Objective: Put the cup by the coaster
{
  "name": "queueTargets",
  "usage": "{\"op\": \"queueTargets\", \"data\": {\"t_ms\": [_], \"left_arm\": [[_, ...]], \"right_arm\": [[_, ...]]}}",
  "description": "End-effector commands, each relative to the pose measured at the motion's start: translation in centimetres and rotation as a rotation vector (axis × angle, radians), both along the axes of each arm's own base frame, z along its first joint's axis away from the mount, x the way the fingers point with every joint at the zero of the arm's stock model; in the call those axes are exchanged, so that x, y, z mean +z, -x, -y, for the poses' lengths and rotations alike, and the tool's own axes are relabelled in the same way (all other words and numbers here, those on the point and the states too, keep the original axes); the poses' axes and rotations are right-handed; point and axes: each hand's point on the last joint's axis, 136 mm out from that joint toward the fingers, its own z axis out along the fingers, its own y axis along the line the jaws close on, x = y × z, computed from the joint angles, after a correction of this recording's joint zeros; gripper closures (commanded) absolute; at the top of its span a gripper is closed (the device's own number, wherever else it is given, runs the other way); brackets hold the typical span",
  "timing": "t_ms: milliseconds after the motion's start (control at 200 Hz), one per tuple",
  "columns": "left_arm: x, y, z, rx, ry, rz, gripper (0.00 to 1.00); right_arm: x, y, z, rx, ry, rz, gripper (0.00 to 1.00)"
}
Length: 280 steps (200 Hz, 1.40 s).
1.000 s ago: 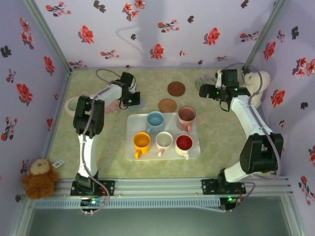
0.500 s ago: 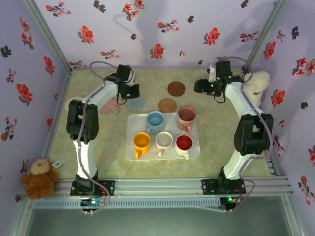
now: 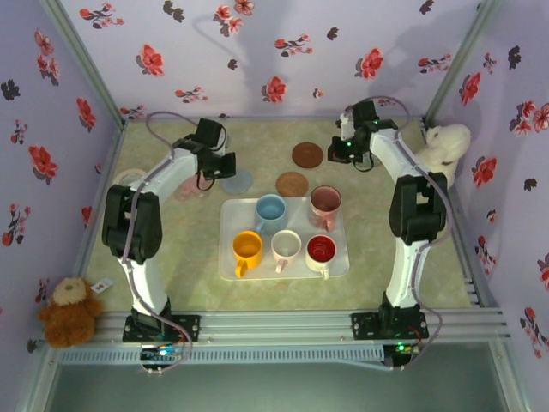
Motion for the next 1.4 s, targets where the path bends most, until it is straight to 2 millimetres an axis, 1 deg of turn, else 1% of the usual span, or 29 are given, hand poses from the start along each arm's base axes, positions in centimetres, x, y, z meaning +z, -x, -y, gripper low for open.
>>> {"op": "queueTargets", "data": {"t_ms": [0,80,260,325,485,660,770,910,1125,1290,1395], "left_arm": [[0.9,0.6,-0.5,0.029,-0.003,0.028,0.95],[0.6,1.2,-0.8,0.027,-0.015,0.015,0.95],[0.1,2.0,-1.3,0.012,-0.041,-0.006,0.96],[0.1,2.0,-1.5,0.016,-0.044,-0.005,0.96],[0.1,1.8,-1.5,0.02,-0.046,-0.002,0.97],[-0.2,1.7,-1.8,0.025,-0.049,-0.008,0.98],[-0.4,1.7,-2.0,0.025,-0.053,-0.013,0.98],[-0.7,1.6,-2.3,0.03,-0.055,-0.019,0.99],[-1.0,1.6,-2.4,0.033,-0.057,-0.025,0.99],[-1.4,1.5,-2.4,0.033,-0.059,-0.033,0.99],[-1.4,1.5,-2.5,0.032,-0.06,-0.032,0.99]], "right_arm": [[-1.7,0.8,-1.3,0.037,-0.027,-0.082,1.0],[-3.1,0.9,-1.9,0.045,-0.036,-0.118,1.0],[-5.0,1.0,-3.5,0.092,-0.092,-0.165,1.0],[-5.7,1.0,-4.1,0.105,-0.114,-0.191,1.0],[-7.0,1.1,-4.9,0.134,-0.108,-0.22,1.0],[-8.6,2.2,-5.8,0.153,-0.109,-0.269,1.0],[-9.2,2.5,-6.6,0.171,-0.115,-0.281,1.0],[-10.0,2.4,-7.5,0.17,-0.143,-0.303,1.0],[-10.3,1.1,-8.8,0.141,-0.188,-0.293,1.0],[-11.0,0.6,-9.7,0.132,-0.191,-0.299,1.0],[-10.8,0.2,-10.2,0.126,-0.198,-0.282,1.0]]}}
